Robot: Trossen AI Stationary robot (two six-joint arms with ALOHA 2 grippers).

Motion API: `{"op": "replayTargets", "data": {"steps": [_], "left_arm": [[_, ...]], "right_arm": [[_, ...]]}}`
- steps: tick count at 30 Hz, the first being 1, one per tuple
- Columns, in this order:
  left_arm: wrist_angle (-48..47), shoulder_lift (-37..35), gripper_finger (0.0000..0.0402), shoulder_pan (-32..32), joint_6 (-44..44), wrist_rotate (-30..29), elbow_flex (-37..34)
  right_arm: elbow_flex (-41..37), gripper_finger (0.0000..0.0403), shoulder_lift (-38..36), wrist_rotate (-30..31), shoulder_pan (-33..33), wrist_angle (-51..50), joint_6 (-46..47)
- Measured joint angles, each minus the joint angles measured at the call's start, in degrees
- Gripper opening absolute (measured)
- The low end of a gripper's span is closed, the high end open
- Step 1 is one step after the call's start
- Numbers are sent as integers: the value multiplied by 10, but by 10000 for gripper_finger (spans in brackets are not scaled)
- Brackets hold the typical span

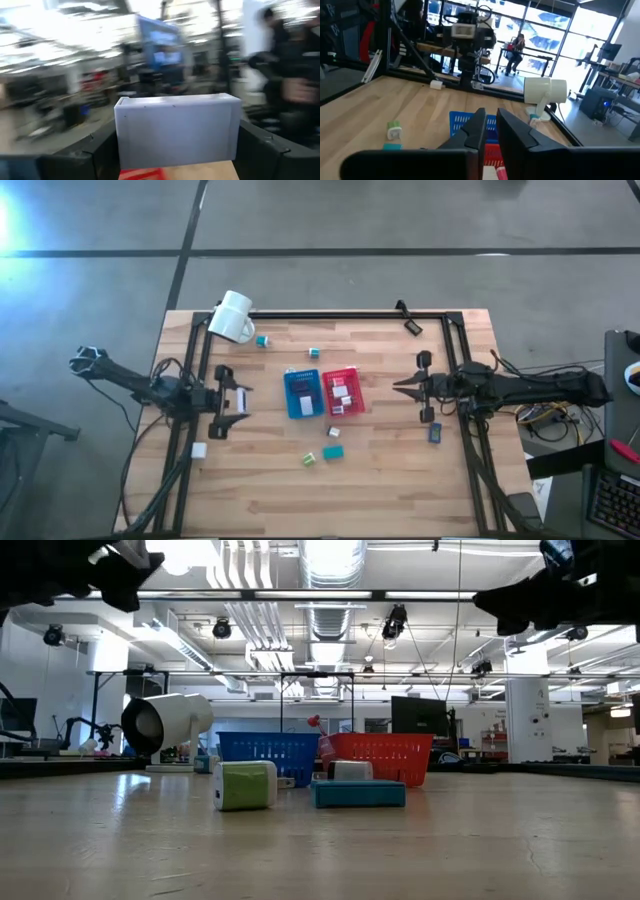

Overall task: Pick & Place Office items
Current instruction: Put the white digital clock into the blue bin

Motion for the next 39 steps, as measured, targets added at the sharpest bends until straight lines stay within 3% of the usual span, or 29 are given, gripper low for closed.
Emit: {"op": "replayTargets", "data": {"steps": [3,10,15,33,39], "left_arm": [[-24,-27,291,0,-6,29,0],[-71,-51,291,0,-9,-10,-9],[-76,-52,291,0,-15,-37,-19],[-77,-52,291,0,-39,-67,-22],[-42,-38,291,15,-109,-182,-20]], "right_arm": [[0,25,-43,0,0,-35,-1],[5,11,-150,0,0,-153,-6],[-11,11,-196,0,0,-164,-3],[-25,11,-197,4,0,-149,-20],[-25,11,-197,5,0,-144,-18]]}}
